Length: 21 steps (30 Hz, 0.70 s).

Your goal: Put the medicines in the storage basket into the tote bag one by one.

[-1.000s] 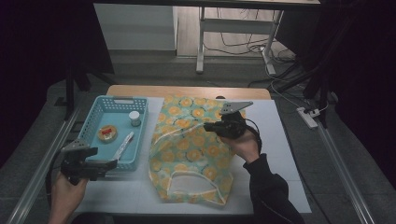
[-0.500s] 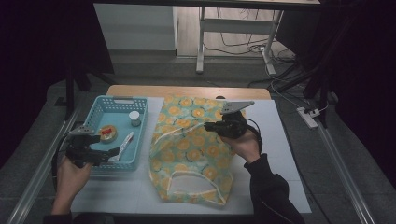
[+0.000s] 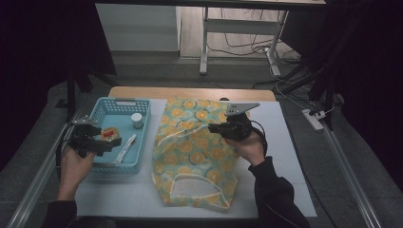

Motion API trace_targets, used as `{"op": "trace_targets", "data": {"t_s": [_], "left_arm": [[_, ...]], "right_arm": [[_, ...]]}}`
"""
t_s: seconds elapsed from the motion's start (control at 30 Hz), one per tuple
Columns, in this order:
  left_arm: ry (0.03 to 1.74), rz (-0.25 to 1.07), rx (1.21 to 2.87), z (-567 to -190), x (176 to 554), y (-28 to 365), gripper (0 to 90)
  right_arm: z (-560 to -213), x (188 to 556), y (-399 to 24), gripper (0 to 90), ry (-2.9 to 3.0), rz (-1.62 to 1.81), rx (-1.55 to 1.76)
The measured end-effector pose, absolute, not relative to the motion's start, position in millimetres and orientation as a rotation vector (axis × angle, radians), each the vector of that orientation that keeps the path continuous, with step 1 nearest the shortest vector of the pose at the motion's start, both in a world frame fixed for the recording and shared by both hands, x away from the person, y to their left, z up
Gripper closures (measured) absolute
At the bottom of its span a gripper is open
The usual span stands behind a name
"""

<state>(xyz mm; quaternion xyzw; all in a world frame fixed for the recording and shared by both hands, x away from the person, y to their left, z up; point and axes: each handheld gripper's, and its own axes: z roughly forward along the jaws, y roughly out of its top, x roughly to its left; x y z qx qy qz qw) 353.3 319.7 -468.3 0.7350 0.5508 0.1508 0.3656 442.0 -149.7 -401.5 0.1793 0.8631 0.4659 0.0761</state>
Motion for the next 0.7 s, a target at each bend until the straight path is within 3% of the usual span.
{"op": "trace_targets", "data": {"t_s": [0.2,0.27,0.7], "left_arm": [[1.504,0.342,1.937,-473,372,320,0.0],[1.497,0.387,1.942,-471,375,320,0.0],[1.526,0.325,1.948,-492,408,332,1.3]], "right_arm": [[-402,442,-150,90.0,2.585,1.403,0.54],[-402,442,-150,90.0,2.585,1.403,0.54],[-402,443,-151,90.0,2.587,1.402,0.538]]}}
